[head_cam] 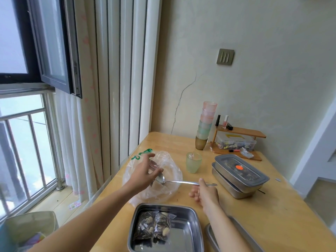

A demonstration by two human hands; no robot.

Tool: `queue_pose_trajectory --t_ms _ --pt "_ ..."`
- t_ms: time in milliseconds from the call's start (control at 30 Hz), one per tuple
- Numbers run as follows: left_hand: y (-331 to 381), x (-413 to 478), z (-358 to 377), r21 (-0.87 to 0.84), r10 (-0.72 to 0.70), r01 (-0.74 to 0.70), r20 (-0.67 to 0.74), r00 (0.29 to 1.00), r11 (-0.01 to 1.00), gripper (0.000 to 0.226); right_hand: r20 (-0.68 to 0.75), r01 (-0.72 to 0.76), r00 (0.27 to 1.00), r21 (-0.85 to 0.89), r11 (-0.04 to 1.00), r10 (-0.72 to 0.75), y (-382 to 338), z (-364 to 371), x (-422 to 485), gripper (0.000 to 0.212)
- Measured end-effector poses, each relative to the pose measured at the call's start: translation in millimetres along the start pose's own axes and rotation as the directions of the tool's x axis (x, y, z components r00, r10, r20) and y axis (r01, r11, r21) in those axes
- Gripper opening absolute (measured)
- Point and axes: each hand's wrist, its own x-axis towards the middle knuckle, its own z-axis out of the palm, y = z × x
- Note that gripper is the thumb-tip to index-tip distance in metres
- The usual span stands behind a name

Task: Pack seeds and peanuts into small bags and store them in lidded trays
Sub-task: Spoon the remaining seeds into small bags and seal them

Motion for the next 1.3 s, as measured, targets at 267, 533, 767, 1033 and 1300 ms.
queue_pose_trajectory --t_ms 267,533,767,1033,1300 --pt "5.0 -4.0 21.7 -0.044 -0.015 0.019 0.106 0.994 0.999 0.066 0.035 -0.091 0.995 -0.139 0.986 0.097 -1.9 -16.3 1.8 0.046" --pt "15.3 9.8 40.2 0.003 0.138 -0.139 0.088 0.986 0.99 0.074 0.314 0.335 0.914 -0.233 0.913 -0.255 -24.7 5.4 -15.0 0.022" --pt "-1.5 23.1 53.9 0.023 0.199 -0.202 0.08 0.977 0.979 0.089 0.565 0.616 0.728 -0.29 0.732 -0.389 -29.4 29.9 -14.4 0.021" --pt "-24.2 23.0 47.8 -0.124 0.164 -0.144 0.163 0.973 0.982 0.102 0.479 0.633 0.73 -0.204 0.747 -0.488 -21.3 30.5 6.0 0.016" --pt "-38.7 21.2 46.7 -0.121 0.216 -0.195 0.205 0.955 0.973 0.061 0.471 0.785 0.619 -0.381 0.489 -0.628 -29.5 29.7 -3.6 0.025"
